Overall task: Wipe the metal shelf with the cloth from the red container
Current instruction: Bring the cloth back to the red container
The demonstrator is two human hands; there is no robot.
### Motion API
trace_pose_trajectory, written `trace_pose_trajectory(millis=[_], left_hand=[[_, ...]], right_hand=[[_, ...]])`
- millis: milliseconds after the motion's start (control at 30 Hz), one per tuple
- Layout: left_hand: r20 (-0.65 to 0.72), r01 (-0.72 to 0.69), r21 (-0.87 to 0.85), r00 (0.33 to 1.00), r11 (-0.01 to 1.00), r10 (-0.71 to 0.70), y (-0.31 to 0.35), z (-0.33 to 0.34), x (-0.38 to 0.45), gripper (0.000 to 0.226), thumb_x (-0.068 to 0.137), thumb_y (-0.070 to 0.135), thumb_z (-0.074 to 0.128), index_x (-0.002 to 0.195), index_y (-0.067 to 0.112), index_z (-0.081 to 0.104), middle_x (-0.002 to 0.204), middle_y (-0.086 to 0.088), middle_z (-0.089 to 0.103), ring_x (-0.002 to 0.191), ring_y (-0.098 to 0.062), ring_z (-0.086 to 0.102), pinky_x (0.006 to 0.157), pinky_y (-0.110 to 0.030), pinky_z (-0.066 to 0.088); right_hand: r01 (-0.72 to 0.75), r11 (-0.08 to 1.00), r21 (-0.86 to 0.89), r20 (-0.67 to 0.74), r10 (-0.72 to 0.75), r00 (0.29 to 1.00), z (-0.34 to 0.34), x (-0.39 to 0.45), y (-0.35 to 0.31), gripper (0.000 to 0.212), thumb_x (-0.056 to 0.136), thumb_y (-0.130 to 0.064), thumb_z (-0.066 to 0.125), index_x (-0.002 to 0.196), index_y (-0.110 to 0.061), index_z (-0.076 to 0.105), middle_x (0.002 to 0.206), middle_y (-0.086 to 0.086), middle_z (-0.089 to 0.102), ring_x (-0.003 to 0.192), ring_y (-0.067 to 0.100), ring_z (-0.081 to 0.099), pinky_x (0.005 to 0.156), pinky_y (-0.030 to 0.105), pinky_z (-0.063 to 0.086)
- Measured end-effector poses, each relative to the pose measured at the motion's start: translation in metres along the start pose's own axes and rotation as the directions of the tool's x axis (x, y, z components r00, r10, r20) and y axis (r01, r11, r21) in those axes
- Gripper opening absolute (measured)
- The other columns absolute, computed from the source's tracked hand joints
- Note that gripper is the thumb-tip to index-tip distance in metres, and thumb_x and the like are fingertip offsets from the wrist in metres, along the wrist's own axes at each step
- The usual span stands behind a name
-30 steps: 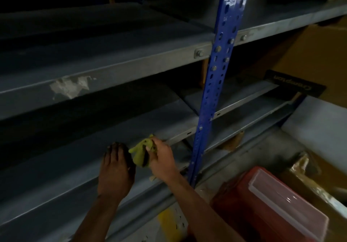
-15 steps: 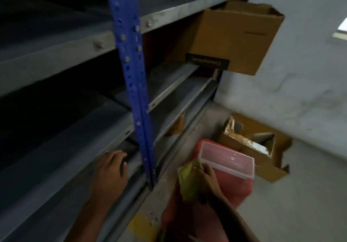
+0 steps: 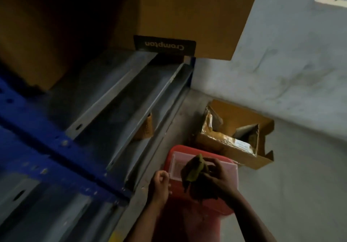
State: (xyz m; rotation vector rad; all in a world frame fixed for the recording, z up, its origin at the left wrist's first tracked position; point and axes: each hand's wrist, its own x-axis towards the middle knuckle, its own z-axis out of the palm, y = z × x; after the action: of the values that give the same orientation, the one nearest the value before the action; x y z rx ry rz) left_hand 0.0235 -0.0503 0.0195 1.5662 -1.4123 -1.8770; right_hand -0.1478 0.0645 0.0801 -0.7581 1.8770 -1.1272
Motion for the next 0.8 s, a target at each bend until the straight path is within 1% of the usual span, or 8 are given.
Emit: trace_pose_trajectory(millis=[100,200,367,500,567,633,700,800], left_hand=[[-0.09,0.009,0.185,0.996,0.983,0.008,-0.027,0.016,0.037,0.022,0.09,0.01,0.059,0.107,0.006,0.046,0.101,-0.021,0.059,0.076,-0.028,0.056,0.068,-0.045,0.051],[-0.127,-0.001,0.357,0.991,0.934,0.05,-0.034,0.028,0.05,0.029,0.083,0.018,0.066,0.104,0.013,0.046,0.093,-0.008,0.062,0.078,-0.028,0.061,0.064,-0.035,0.047],[-0.148,0.0,0.383,0.987,0.924,0.062,-0.034,0.035,0.061,0.017,0.085,0.019,0.067,0.088,0.016,0.05,0.082,-0.005,0.061,0.071,-0.022,0.06,0.064,-0.036,0.051],[-0.149,0.033,0.352,0.989,0.935,0.021,-0.04,0.033,0.068,0.019,0.082,0.019,0.069,0.081,0.021,0.051,0.076,-0.01,0.064,0.065,-0.029,0.065,0.063,-0.046,0.057],[-0.149,0.04,0.339,0.989,0.94,0.012,-0.044,0.033,0.069,0.019,0.082,0.019,0.07,0.081,0.022,0.05,0.076,-0.01,0.065,0.064,-0.029,0.066,0.062,-0.047,0.058],[-0.154,0.043,0.313,0.988,0.949,0.005,-0.045,0.034,0.067,0.019,0.083,0.017,0.069,0.082,0.022,0.05,0.078,-0.01,0.065,0.064,-0.028,0.066,0.062,-0.047,0.058],[-0.153,0.046,0.291,0.988,0.956,-0.001,-0.046,0.036,0.066,0.019,0.083,0.015,0.068,0.083,0.019,0.05,0.08,-0.014,0.064,0.066,-0.03,0.065,0.062,-0.047,0.057],[-0.162,0.04,0.267,0.987,0.963,0.004,-0.048,0.035,0.065,0.019,0.083,0.013,0.069,0.083,0.017,0.05,0.08,-0.014,0.062,0.067,-0.031,0.064,0.063,-0.047,0.057]], right_hand=[[0.015,0.965,-0.262,-0.074,-0.035,0.997,-0.023,0.019,0.017,0.036,0.085,-0.015,0.072,0.11,-0.039,0.06,0.097,-0.001,0.069,0.076,0.012,0.07,0.065,0.042,0.06],[-0.003,0.947,-0.322,-0.147,-0.046,0.988,-0.031,0.035,0.033,0.02,0.088,-0.033,0.07,0.106,-0.035,0.063,0.087,-0.003,0.067,0.049,0.015,0.067,0.038,0.029,0.05],[0.094,0.67,-0.736,-0.005,-0.144,0.99,-0.024,0.067,0.064,0.035,0.094,-0.036,0.055,0.127,-0.027,0.055,0.109,0.001,0.069,0.091,0.017,0.065,0.07,0.025,0.044],[0.171,0.784,-0.597,0.206,-0.056,0.977,-0.015,0.079,0.073,0.062,0.081,-0.056,0.026,0.116,-0.013,0.053,0.109,0.009,0.051,0.099,0.023,0.05,0.082,0.033,0.038],[0.202,0.806,-0.556,0.25,-0.069,0.966,-0.013,0.078,0.063,0.046,0.088,-0.054,0.033,0.105,-0.013,0.048,0.097,0.008,0.048,0.082,0.019,0.052,0.073,0.034,0.041],[0.059,0.93,-0.363,0.256,0.038,0.966,-0.012,0.073,0.05,0.049,0.102,-0.048,0.027,0.097,-0.006,0.052,0.082,0.019,0.055,0.065,0.026,0.054,0.063,0.034,0.048],[-0.198,0.969,-0.148,0.215,0.227,0.95,-0.017,0.076,0.058,0.062,0.104,-0.041,0.018,0.107,0.007,0.056,0.092,0.037,0.06,0.077,0.041,0.061,0.077,0.032,0.054],[-0.175,0.963,-0.204,0.195,0.216,0.957,-0.023,0.079,0.07,0.029,0.106,-0.025,0.033,0.118,-0.004,0.048,0.094,0.011,0.061,0.082,0.024,0.063,0.064,0.016,0.05]])
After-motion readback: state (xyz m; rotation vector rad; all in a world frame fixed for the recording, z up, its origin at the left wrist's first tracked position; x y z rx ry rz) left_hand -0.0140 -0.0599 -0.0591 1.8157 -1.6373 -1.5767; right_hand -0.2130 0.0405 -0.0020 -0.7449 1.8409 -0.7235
